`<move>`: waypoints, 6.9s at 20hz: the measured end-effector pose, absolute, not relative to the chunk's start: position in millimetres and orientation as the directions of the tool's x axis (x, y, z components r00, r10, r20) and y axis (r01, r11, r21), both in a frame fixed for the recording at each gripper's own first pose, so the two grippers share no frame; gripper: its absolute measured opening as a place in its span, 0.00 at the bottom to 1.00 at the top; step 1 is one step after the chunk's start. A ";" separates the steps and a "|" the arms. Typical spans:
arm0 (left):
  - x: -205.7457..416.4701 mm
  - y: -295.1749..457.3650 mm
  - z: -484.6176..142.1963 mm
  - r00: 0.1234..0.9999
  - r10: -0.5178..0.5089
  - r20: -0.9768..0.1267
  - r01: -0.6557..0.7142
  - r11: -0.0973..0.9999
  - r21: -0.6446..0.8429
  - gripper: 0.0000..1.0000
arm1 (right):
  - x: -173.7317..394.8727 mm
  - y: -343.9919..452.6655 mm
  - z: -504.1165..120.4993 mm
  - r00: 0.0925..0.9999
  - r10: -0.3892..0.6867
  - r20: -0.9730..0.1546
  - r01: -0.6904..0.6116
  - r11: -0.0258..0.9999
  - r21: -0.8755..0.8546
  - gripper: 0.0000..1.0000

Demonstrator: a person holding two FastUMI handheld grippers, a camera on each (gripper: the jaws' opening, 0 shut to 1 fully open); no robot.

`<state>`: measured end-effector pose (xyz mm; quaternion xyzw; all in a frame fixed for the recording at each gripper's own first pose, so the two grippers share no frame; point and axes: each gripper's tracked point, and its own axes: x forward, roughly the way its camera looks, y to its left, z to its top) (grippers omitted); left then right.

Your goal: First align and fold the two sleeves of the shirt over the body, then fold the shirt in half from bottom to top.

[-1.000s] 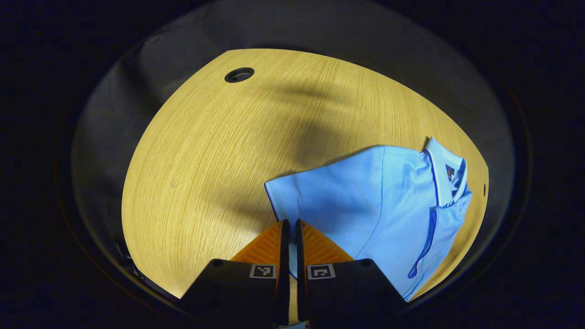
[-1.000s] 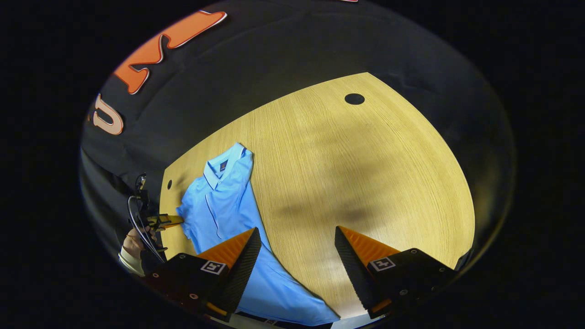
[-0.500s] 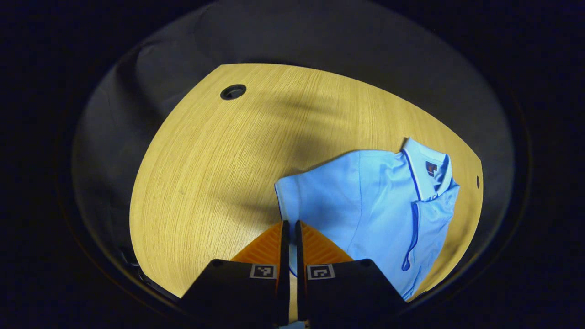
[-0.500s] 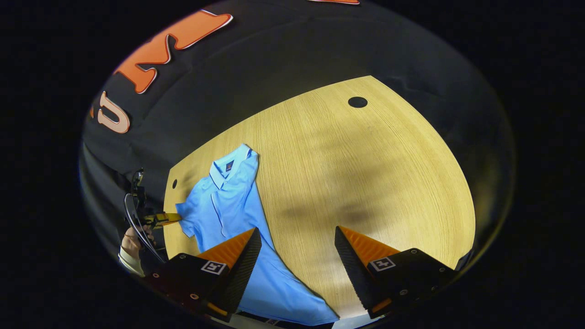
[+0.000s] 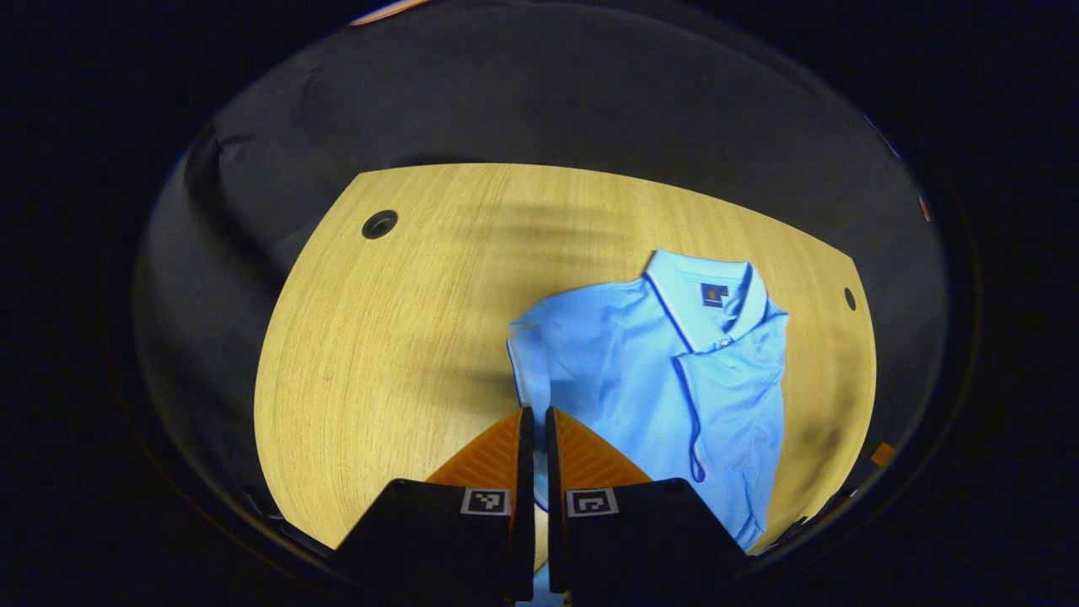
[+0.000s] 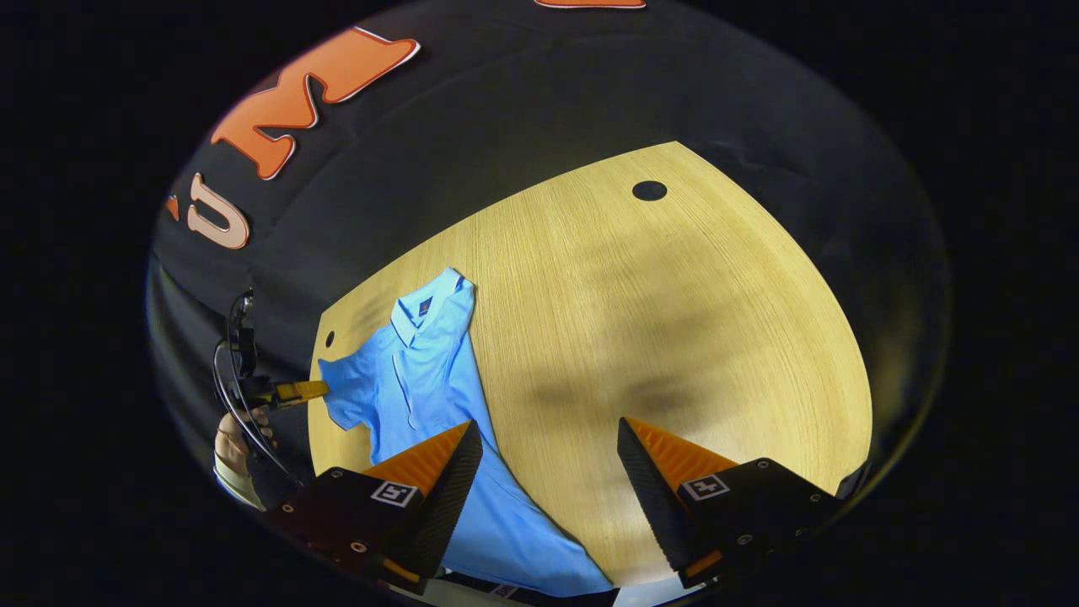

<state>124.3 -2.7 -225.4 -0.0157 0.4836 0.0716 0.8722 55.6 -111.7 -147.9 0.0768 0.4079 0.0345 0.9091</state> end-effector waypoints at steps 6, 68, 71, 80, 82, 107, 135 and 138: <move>129.6 -59.4 -213.2 0.551 0.082 -0.831 -0.082 0.996 0.044 0.11 | 43.8 -142.4 -140.9 0.679 0.122 -0.724 0.015 0.984 0.180 0.98; -230.7 -35.9 -365.3 0.296 -0.095 -0.950 -0.032 0.994 -0.109 1.00 | -176.3 -82.4 -355.1 0.294 -0.159 -0.942 -0.110 0.974 -0.199 0.99; -236.1 -35.3 -374.1 0.282 -0.075 -0.957 -0.023 0.996 -0.085 1.00 | -176.0 -84.0 -355.9 0.303 -0.184 -0.935 -0.120 0.966 -0.229 0.99; -242.6 -37.5 -385.7 0.262 0.051 -0.964 0.081 0.994 0.075 1.00 | -178.8 -82.6 -359.6 0.315 -0.213 -0.925 -0.158 0.949 -0.273 0.99; -239.9 -40.6 -386.1 0.283 0.061 -0.957 0.088 0.992 0.089 1.00 | -179.2 -81.4 -358.8 0.328 -0.211 -0.921 -0.151 0.951 -0.271 0.98; -182.5 -46.6 -333.6 0.415 -0.085 -0.906 0.026 0.996 -0.082 0.04 | -126.3 -28.9 -297.1 0.426 -0.005 -0.905 -0.123 0.990 -0.063 0.00; 180.4 -28.1 -208.1 0.697 -0.008 -0.717 0.038 0.999 0.025 0.04 | 229.2 38.2 -147.9 0.746 0.056 -0.664 -0.121 0.991 -0.053 0.00; 195.4 -34.3 -232.4 0.674 -0.029 -0.738 0.050 0.999 0.007 0.04 | 247.7 17.8 -176.1 0.723 -0.019 -0.690 -0.070 0.992 -0.101 0.01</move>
